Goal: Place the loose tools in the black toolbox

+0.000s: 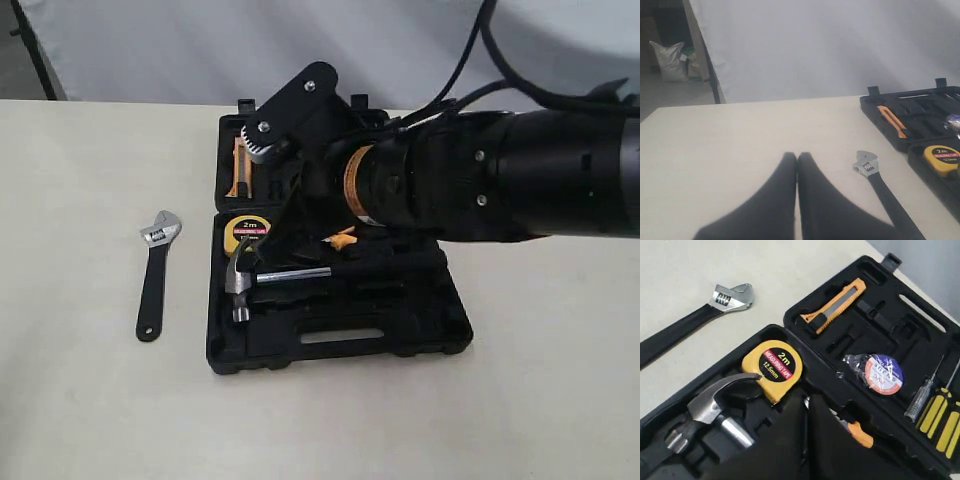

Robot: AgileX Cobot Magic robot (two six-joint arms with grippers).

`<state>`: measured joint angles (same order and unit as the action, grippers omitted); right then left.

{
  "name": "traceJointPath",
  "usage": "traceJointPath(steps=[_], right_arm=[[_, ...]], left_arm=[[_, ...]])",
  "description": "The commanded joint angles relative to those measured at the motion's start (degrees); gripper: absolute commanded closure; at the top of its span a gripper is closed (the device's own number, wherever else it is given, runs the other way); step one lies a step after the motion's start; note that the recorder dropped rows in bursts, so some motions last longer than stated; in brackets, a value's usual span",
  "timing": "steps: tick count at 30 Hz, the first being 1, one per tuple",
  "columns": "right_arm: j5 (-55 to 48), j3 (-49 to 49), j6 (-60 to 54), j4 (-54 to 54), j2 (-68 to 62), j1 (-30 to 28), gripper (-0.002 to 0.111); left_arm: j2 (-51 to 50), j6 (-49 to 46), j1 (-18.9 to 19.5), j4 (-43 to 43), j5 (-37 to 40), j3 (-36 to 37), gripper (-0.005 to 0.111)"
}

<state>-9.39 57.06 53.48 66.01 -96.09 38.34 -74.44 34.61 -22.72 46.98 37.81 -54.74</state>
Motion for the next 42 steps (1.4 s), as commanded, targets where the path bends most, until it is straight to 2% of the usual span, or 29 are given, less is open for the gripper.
traceJointPath(steps=[1, 3, 5, 9, 11, 14, 15, 17, 19, 24, 28, 31, 32, 34, 42], right_arm=[[-0.07, 1.56, -17.76, -16.92, -1.96, -0.44, 0.109], [-5.43, 3.45, -26.94, -25.71, -3.06, -0.55, 0.109], [-12.24, 6.4, -31.51, -32.37, -4.32, -1.11, 0.109], [-29.91, 14.77, -32.79, -36.4, -6.09, -2.75, 0.109], [-35.67, 18.44, -39.79, -41.99, -6.66, -3.66, 0.109], [-43.52, 23.18, -68.67, -66.64, -7.38, -5.99, 0.109], [-45.34, 24.28, -80.4, -77.99, -7.76, -6.96, 0.109], [-45.94, 24.99, -93.4, -88.19, -8.26, -7.22, 0.109], [-44.32, 25.14, -100.74, -89.98, -8.66, -7.22, 0.109], [-35.4, 23.69, -96.92, -89.45, -9.69, -7.22, 0.108], [-33.08, 23.39, -94.7, -85.19, -11.68, -6.75, 0.107], [-31.44, 23.39, -93.11, -85.01, -13.78, -6.75, 0.087], [-30.87, 23.39, -93.11, -85.01, -15.02, -6.75, 0.071], [-30.29, 23.52, -93.47, -85.01, -17.1, -6.75, 0.052], [-26.76, 23.52, -99.11, -84.75, -22.9, -6.5, 0.05]], left_arm=[[0.46, 0.59, 0.19, -0.78, -0.97, 0.53, 0.105], [0.46, 0.59, 0.19, -0.78, -0.97, 0.53, 0.105], [0.46, 0.59, 0.19, -0.78, -0.97, 0.53, 0.105], [0.46, 0.59, 0.19, -0.78, -0.97, 0.53, 0.105], [0.46, 0.59, 0.19, -0.78, -0.97, 0.53, 0.105], [0.46, 0.59, 0.19, -0.78, -0.97, 0.53, 0.105], [0.46, 0.59, 0.19, -0.78, -0.97, 0.53, 0.105], [0.46, 0.59, 0.19, -0.78, -0.97, 0.53, 0.105], [0.46, 0.59, 0.19, -0.78, -0.97, 0.53, 0.105], [0.46, 0.59, 0.19, -0.78, -0.97, 0.53, 0.105], [0.46, 0.59, 0.19, -0.78, -0.97, 0.53, 0.105], [0.46, 0.59, 0.19, -0.78, -0.97, 0.53, 0.105], [0.46, 0.59, 0.19, -0.78, -0.97, 0.53, 0.105], [0.46, 0.59, 0.19, -0.78, -0.97, 0.53, 0.105], [0.46, 0.59, 0.19, -0.78, -0.97, 0.53, 0.105]])
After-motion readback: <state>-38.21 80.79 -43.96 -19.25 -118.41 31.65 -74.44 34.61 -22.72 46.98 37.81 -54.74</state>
